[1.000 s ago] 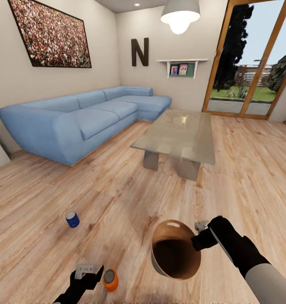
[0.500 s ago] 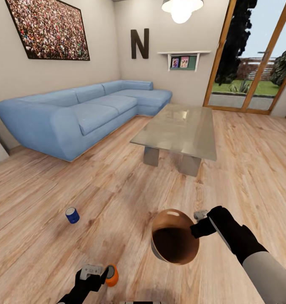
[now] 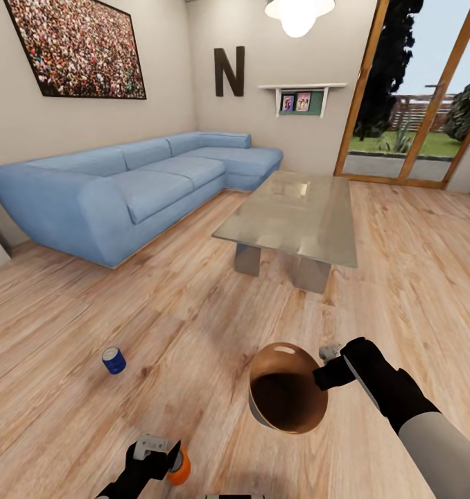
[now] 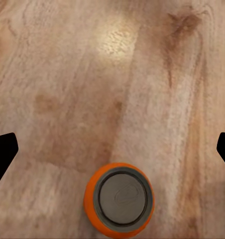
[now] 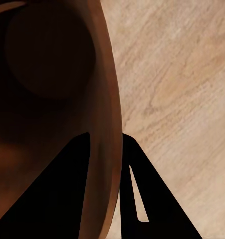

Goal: Put the three can of soda from the living room inside the tash can in the kitchen.

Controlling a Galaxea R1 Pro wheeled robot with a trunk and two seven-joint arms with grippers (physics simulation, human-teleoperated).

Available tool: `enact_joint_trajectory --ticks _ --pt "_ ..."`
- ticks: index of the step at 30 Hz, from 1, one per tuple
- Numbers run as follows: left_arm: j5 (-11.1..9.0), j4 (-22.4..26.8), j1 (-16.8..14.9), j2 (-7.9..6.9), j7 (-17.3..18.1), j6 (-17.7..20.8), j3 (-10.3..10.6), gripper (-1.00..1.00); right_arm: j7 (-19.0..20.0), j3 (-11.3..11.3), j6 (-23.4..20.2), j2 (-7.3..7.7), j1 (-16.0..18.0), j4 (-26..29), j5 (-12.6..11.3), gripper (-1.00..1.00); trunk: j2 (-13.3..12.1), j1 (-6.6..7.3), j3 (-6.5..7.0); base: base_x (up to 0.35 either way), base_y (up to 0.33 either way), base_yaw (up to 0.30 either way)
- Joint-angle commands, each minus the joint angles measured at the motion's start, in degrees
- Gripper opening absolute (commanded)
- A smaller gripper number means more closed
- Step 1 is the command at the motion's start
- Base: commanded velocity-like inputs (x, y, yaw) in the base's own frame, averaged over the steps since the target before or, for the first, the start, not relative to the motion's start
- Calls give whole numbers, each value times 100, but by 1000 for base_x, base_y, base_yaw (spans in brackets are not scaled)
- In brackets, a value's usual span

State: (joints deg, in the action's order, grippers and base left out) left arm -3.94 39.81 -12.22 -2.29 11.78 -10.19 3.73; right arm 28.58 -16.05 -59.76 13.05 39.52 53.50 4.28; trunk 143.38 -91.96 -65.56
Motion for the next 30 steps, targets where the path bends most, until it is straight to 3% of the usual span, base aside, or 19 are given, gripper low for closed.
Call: enact_joint_trajectory --ticks 1,8,24,30 --pt "1 0 0 0 0 0 1 100 16 1 -24 0 2 2 -129 -100 0 1 1 18 -6 0" --pt "-2 -11 0 4 -3 10 122 100 16 -3 -24 4 3 2 -129 -100 0 1 1 5 -2 0" --pt "17 -17 0 9 -3 20 150 100 16 -12 -24 4 2 2 -129 -100 22 -41 -354 0 0 0" --pt "16 -18 0 1 0 18 158 100 16 1 -24 13 30 4 -129 -100 22 -41 -354 0 0 0"
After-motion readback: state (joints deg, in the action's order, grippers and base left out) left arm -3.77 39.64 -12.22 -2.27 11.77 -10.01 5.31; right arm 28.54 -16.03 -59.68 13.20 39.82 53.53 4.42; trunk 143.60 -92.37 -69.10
